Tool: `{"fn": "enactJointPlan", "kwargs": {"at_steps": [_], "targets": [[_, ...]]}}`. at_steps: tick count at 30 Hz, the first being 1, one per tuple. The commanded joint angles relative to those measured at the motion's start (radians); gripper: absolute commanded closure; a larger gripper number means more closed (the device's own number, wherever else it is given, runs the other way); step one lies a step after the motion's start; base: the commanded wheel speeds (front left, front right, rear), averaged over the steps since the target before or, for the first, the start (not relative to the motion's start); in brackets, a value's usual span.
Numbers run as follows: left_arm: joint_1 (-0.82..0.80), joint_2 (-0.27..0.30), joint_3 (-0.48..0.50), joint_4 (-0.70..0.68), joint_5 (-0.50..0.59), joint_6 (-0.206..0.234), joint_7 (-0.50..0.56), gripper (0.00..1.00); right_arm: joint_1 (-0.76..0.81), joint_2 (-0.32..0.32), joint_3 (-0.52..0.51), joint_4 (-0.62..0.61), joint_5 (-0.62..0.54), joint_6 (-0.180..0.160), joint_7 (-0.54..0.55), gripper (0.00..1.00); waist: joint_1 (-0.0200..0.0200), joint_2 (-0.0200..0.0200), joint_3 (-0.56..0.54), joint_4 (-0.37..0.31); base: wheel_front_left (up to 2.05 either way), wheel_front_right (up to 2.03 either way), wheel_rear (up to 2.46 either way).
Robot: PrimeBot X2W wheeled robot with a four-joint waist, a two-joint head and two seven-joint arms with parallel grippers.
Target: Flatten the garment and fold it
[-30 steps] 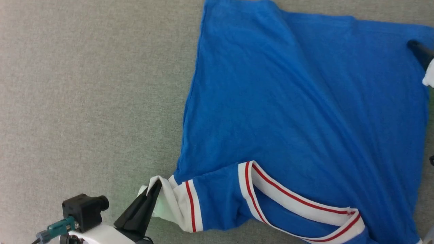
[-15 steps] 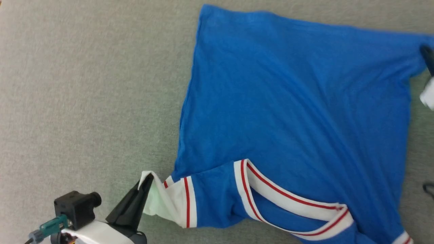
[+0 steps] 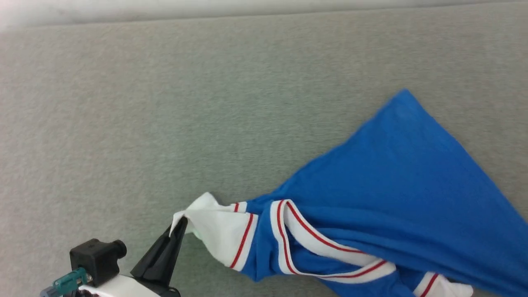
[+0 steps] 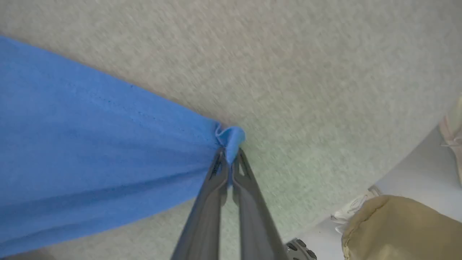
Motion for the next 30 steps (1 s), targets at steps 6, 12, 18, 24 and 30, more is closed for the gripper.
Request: {"fn": "enactJointPlan", "kwargs": {"at_steps": [6,12,18,24,30], "targets": [[0.018,0.006,0.003,-0.002,-0.001,0.010,0.005,1.00,0.064,0.007,0.125,0.144,0.077,-0.001,-0.165,0.00,0.0003,0.0000,-0.052,-0.083,0.00,0.00,0.00],[0.019,0.014,0.003,-0.013,0.000,0.013,0.011,1.00,-0.040,-0.013,0.225,-0.133,0.009,-0.001,-0.212,0.00,0.0003,0.0000,-0.062,-0.090,0.00,0.00,0.00],[-0.013,0.013,-0.010,-0.039,0.005,0.005,0.010,1.00,-0.266,-0.137,0.348,-0.322,-0.020,-0.001,-0.108,0.00,0.0003,0.0000,-0.007,-0.050,0.00,0.00,0.00],[-0.062,0.008,-0.035,-0.044,0.014,-0.006,0.015,1.00,-0.476,-0.202,0.506,-0.150,-0.058,-0.001,0.010,0.00,0.0003,0.0000,0.067,0.020,0.00,0.00,0.00],[-0.099,-0.011,-0.060,-0.024,0.010,-0.016,0.008,1.00,-0.605,-0.227,0.580,0.032,-0.103,-0.001,0.067,0.00,0.0003,0.0000,0.113,0.083,0.00,0.00,0.00]]}}
